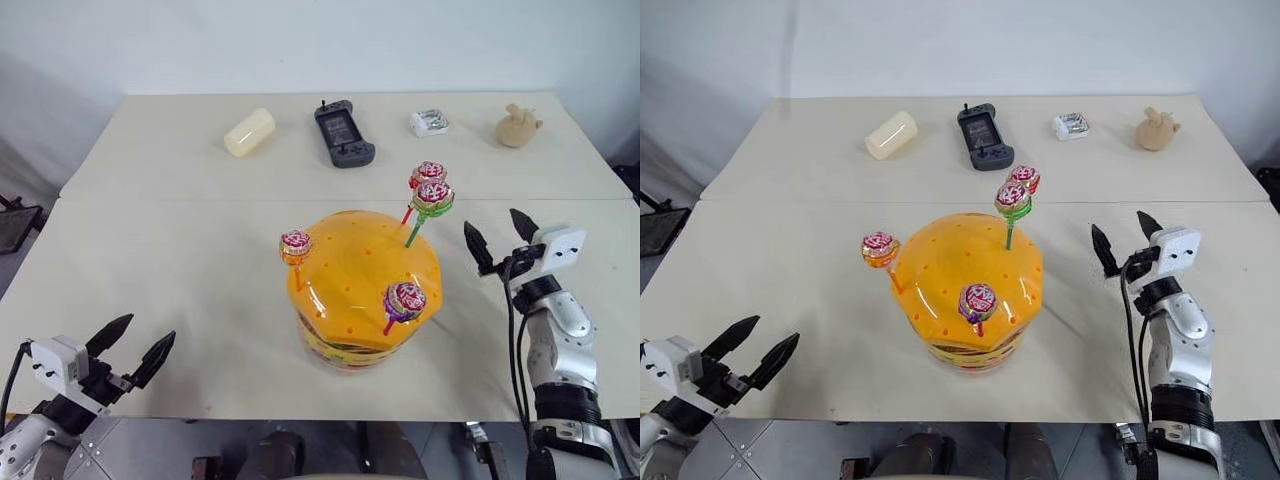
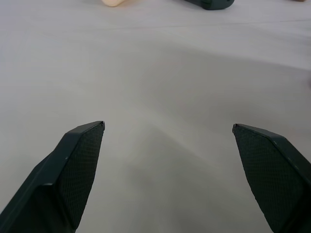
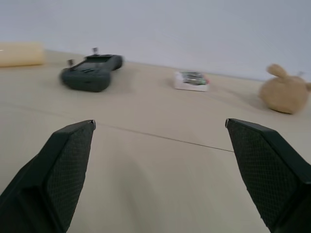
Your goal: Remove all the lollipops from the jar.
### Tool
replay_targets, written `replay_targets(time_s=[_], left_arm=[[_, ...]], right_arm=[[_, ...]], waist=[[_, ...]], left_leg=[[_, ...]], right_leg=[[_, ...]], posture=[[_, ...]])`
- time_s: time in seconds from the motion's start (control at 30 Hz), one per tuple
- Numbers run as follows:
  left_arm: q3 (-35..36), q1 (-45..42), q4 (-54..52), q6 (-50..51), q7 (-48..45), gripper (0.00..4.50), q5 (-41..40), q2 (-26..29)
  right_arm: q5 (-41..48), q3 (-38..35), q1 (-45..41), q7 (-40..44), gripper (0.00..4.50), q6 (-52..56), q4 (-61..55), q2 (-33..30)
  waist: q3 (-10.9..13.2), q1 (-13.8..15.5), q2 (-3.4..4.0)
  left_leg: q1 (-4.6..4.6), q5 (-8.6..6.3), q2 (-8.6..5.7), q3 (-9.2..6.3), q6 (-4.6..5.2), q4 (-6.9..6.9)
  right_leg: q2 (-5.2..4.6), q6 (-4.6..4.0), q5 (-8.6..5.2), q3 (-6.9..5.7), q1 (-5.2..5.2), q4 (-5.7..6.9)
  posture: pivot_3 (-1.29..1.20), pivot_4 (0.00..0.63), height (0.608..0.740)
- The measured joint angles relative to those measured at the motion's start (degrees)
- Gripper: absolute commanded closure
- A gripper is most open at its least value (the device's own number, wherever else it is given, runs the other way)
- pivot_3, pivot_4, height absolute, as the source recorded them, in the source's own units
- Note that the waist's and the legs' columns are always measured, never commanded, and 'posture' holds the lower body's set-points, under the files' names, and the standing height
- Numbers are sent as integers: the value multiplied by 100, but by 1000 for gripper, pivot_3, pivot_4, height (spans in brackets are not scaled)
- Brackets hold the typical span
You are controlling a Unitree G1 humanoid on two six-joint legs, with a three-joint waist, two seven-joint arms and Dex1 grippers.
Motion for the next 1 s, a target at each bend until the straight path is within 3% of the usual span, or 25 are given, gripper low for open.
replay_targets(time_s=[0.17, 0.33, 0.43, 0.6, 0.83, 1.0], left_arm=[[130, -108, 88, 19, -245, 20, -196, 302], [505, -469, 1015, -96, -920, 20, -645, 602], [600, -657, 1441, 130, -1390, 20, -861, 1065], [522, -1398, 2040, 907, -2336, 20, -1406, 1708], [262, -2241, 2096, 2032, -3236, 20, -1870, 2514], [-295, -3460, 2196, 2214, -4017, 20, -1813, 3070]], right_arm=[[427, -16, 109, 854, 0, 246, -150, -431], [1681, -341, 432, 1877, 0, 1034, -908, -761], [2650, -1066, 916, 2087, 0, 1799, -1847, -1297], [4089, -2205, 2017, 1972, 0, 2777, -3608, -1550], [4433, -2446, 3116, 2760, 0, 3036, -4823, -1552], [4436, -2328, 3028, 3386, 0, 2937, -5102, -1550]], waist=[[-1, -7, 1], [3, 8, 8], [3, 75, 8], [0, 154, 2], [1, 112, 0], [1, 134, 1]], left_leg=[[2, -2, 5, 1, -1, -5], [0, -6, 15, -1, -4, -5], [-8, -13, 15, -7, 2, -1], [-7, -23, 24, -13, 0, 8], [39, -49, 47, -1, 3, 14], [41, -52, 48, -2, 2, 21]], right_leg=[[2, -1, 0, 1, 0, -4], [6, -5, 0, -3, 0, -9], [4, -4, 0, -8, 1, -17], [10, -8, 1, -17, 9, -17], [33, -8, 0, -12, 59, -29], [35, -10, 2, -15, 67, -35]], posture=[[0, 150, 740], [0, 150, 740], [0, 150, 740], [0, 150, 740], [0, 150, 740], [0, 150, 740]])
